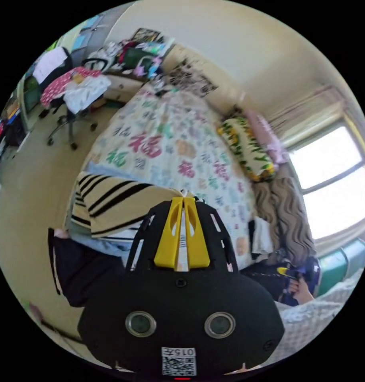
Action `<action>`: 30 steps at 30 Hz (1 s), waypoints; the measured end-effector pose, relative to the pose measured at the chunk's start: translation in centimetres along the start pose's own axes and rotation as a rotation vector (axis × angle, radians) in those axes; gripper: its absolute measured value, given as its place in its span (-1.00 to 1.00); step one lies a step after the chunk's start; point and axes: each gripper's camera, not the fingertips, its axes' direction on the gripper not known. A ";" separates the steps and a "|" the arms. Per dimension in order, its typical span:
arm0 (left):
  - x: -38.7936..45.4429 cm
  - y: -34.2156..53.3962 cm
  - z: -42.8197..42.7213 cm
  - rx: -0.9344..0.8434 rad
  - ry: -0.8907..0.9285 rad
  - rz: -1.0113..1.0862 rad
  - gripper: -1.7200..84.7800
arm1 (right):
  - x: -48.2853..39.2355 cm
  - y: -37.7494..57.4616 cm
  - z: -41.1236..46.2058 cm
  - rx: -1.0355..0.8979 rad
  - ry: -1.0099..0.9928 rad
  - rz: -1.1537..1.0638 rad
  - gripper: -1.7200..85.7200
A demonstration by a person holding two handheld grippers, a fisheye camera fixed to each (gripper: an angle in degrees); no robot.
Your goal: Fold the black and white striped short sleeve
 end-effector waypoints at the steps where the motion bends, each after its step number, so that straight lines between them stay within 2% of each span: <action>1: 0.7 -0.3 -2.4 -0.005 0.083 0.055 -0.98 | -1.0 0.4 0.2 0.010 0.012 -0.038 -0.86; 7: 4.6 -0.6 -12.0 0.075 0.512 0.291 -0.98 | -8.5 1.1 1.9 0.044 -0.139 -0.331 -0.78; 10: 6.4 -0.6 -14.0 0.043 0.648 0.373 -0.98 | -12.9 2.5 3.0 0.023 -0.035 -0.519 -0.73; 12: 7.4 -0.3 -14.4 0.008 0.760 0.425 -0.98 | -14.0 3.4 2.8 0.069 0.027 -0.566 -0.71; 15: 8.3 0.0 -15.1 -0.027 0.950 0.444 -0.98 | -13.0 4.7 0.5 0.213 0.016 -0.489 -0.71; 18: 9.1 0.0 -16.5 -0.049 1.003 0.507 -0.98 | -10.8 7.2 -4.0 0.443 -0.012 -0.390 -0.74; 21: 10.3 0.1 -17.4 -0.121 1.004 0.618 -0.98 | -9.1 9.9 -7.7 0.619 0.194 -0.221 -0.74; 22: 10.6 0.1 -17.6 -0.134 0.999 0.639 -0.98 | -8.7 11.1 -8.6 0.687 0.318 -0.156 -0.72; 24: 10.8 -0.2 -17.8 -0.156 1.005 0.641 -0.98 | -8.0 12.9 -9.5 0.743 0.380 -0.127 -0.72; 27: 11.4 -0.7 -17.8 -0.206 1.068 0.648 -0.98 | -6.2 13.7 -9.2 0.689 0.291 -0.170 -0.71; 30: 11.8 -1.3 -18.0 -0.235 1.089 0.664 -0.98 | -4.9 12.5 -6.9 0.550 -0.080 -0.293 -0.81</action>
